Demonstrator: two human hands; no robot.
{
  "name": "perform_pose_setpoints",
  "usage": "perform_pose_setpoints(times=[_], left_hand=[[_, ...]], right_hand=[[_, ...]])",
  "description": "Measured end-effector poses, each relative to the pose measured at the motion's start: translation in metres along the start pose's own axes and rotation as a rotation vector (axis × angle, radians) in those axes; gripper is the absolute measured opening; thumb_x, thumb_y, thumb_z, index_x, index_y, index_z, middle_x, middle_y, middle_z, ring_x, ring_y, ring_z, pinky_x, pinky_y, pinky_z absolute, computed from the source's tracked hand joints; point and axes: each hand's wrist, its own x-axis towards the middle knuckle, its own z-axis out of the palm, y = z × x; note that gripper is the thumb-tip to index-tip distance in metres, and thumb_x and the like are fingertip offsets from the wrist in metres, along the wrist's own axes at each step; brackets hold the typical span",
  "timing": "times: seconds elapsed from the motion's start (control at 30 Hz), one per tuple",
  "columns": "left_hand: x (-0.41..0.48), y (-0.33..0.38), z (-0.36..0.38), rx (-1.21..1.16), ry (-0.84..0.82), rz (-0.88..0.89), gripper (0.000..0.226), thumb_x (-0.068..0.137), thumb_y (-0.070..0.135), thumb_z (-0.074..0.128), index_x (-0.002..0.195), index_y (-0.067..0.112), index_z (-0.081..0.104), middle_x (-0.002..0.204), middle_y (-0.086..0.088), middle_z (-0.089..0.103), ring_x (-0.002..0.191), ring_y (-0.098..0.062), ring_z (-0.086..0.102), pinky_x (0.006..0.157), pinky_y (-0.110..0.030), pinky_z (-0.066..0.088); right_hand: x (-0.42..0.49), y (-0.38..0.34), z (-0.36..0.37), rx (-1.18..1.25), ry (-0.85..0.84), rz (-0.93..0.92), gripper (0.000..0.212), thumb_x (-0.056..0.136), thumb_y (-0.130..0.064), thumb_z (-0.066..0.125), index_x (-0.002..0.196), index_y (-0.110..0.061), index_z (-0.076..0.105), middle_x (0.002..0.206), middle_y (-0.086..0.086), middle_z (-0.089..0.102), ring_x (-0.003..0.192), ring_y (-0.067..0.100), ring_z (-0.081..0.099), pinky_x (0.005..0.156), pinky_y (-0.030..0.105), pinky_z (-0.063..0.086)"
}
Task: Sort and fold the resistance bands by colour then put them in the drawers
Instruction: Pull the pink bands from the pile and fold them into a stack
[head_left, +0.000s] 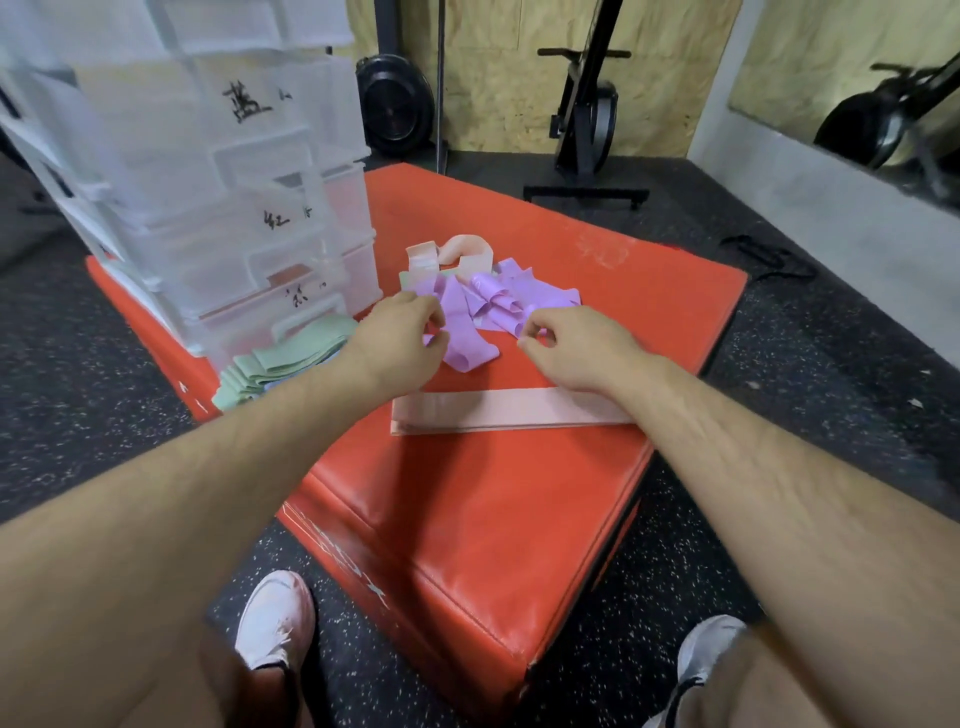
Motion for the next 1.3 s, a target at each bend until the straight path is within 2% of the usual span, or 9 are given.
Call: perform_pose_setpoints(times=[0.3,0.47,0.6,0.67,0.8,0.93,1.07,1.2,1.3], left_hand=[[0.058,-0.022,0.009,-0.042,-0.076,-0.217,0.034,0.092,0.021,0.057,0.124,0.013,0.059,0.122,-0.013,0.057,0.112,-0.031,0.056,0.095,-0.034,0.041],[0.087,-0.026,0.026,-0.047,-0.119,-0.215,0.046,0.087,0.03,0.05,0.132,0.021,0.055,0.129,-0.009,0.056,0.119,-0.032,0.053,0.1,-0.042,0.043],[0.106,-0.032,0.039,-0.052,-0.135,-0.232,0.052,0.077,0.035,0.043,0.127,0.031,0.056,0.125,-0.001,0.059,0.114,-0.03,0.056,0.093,-0.044,0.049],[0.108,-0.03,0.042,-0.067,-0.13,-0.243,0.055,0.078,0.037,0.041,0.131,0.03,0.055,0.129,0.0,0.058,0.119,-0.029,0.054,0.098,-0.045,0.047],[0.114,-0.03,0.044,-0.076,-0.115,-0.24,0.047,0.089,0.028,0.05,0.136,0.027,0.052,0.136,-0.002,0.053,0.124,-0.027,0.049,0.104,-0.044,0.041],[0.112,-0.035,0.04,-0.07,-0.081,-0.237,0.044,0.091,0.024,0.051,0.135,0.024,0.052,0.134,-0.005,0.054,0.123,-0.03,0.05,0.104,-0.044,0.04],[0.104,-0.032,0.031,-0.082,-0.076,-0.218,0.044,0.091,0.022,0.051,0.135,0.023,0.053,0.136,-0.004,0.054,0.123,-0.029,0.049,0.105,-0.043,0.04],[0.099,-0.028,0.015,-0.137,-0.035,-0.18,0.046,0.091,0.02,0.053,0.137,0.02,0.051,0.139,-0.005,0.051,0.128,-0.027,0.048,0.107,-0.039,0.038],[0.093,-0.023,0.002,-0.188,0.056,-0.133,0.047,0.091,0.019,0.056,0.138,0.019,0.051,0.137,-0.005,0.052,0.127,-0.024,0.049,0.106,-0.032,0.038]], right_hand=[[0.084,-0.048,0.03,0.19,0.067,-0.008,0.029,0.097,-0.022,0.043,0.111,-0.024,0.067,0.115,0.002,0.065,0.11,0.029,0.058,0.088,0.043,0.051],[0.13,-0.049,0.05,0.135,0.16,0.084,0.034,0.099,-0.025,0.042,0.128,-0.03,0.06,0.136,0.001,0.052,0.129,0.029,0.038,0.107,0.043,0.031],[0.157,-0.039,0.062,0.229,0.077,0.246,0.041,0.098,-0.036,0.042,0.136,-0.042,0.053,0.149,0.003,0.043,0.141,0.028,0.026,0.117,0.044,0.02],[0.163,-0.035,0.065,0.293,-0.018,0.295,0.042,0.094,-0.035,0.038,0.132,-0.039,0.056,0.146,0.005,0.045,0.142,0.033,0.026,0.115,0.05,0.022],[0.166,-0.028,0.063,0.38,-0.01,0.328,0.027,0.079,-0.033,0.037,0.089,-0.027,0.061,0.116,-0.001,0.06,0.119,0.037,0.046,0.097,0.051,0.042],[0.162,-0.026,0.059,0.448,-0.003,0.321,0.015,0.085,-0.05,0.047,0.097,-0.042,0.054,0.133,-0.011,0.053,0.132,0.031,0.038,0.108,0.053,0.035],[0.16,-0.032,0.041,0.467,0.085,0.247,0.032,0.092,-0.036,0.049,0.12,-0.042,0.063,0.142,-0.017,0.053,0.139,0.024,0.033,0.111,0.04,0.026],[0.154,-0.047,0.003,0.846,0.227,0.104,0.029,0.097,-0.013,0.054,0.12,-0.021,0.072,0.128,-0.005,0.065,0.111,0.011,0.056,0.096,0.028,0.049],[0.138,-0.054,-0.029,1.013,0.263,0.022,0.026,0.096,-0.008,0.058,0.112,-0.023,0.074,0.114,-0.008,0.07,0.098,0.004,0.062,0.084,0.016,0.05]])
